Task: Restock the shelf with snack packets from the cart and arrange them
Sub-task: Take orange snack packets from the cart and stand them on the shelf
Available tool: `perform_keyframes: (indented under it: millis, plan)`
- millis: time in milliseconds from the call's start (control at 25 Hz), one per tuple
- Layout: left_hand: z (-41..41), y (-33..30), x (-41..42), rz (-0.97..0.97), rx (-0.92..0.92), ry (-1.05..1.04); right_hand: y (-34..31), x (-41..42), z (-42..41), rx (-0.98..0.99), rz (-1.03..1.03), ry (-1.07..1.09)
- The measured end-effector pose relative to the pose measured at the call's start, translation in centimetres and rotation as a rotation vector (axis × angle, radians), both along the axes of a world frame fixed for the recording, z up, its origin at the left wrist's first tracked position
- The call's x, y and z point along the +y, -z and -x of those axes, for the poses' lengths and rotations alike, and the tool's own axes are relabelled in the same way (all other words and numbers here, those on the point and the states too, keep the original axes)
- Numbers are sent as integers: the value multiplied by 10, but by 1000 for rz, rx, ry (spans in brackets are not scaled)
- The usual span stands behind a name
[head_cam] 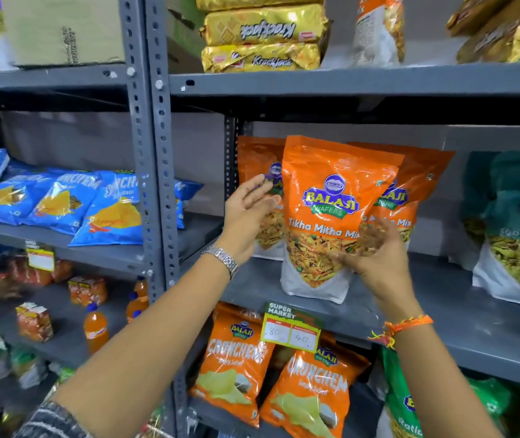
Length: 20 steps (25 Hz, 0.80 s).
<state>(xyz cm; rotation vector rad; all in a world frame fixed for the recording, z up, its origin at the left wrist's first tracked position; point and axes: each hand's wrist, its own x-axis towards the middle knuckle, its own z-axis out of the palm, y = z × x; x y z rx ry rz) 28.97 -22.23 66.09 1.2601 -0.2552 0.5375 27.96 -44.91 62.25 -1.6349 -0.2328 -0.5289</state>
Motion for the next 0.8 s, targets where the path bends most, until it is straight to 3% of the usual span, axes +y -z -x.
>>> perform_keyframes:
  millis: [80,160,280,480,600,800]
  plan:
    - [30,14,22,45,-53,-8,2,12,23,-143,57,204]
    - [64,35,45,109,-77,-59,14,37,50,-285,22,198]
    - [119,83,97,219,-29,-231,54,98,86,-310,61,-45]
    - [218,207,202,375,209,-595,158,200,111,-108,246,-467]
    - [269,295,244,482,448,-802,231,254,126,39,457,-674]
    - [350,451,273,605,1142,-959,379,338,162,418,1067,-1110]
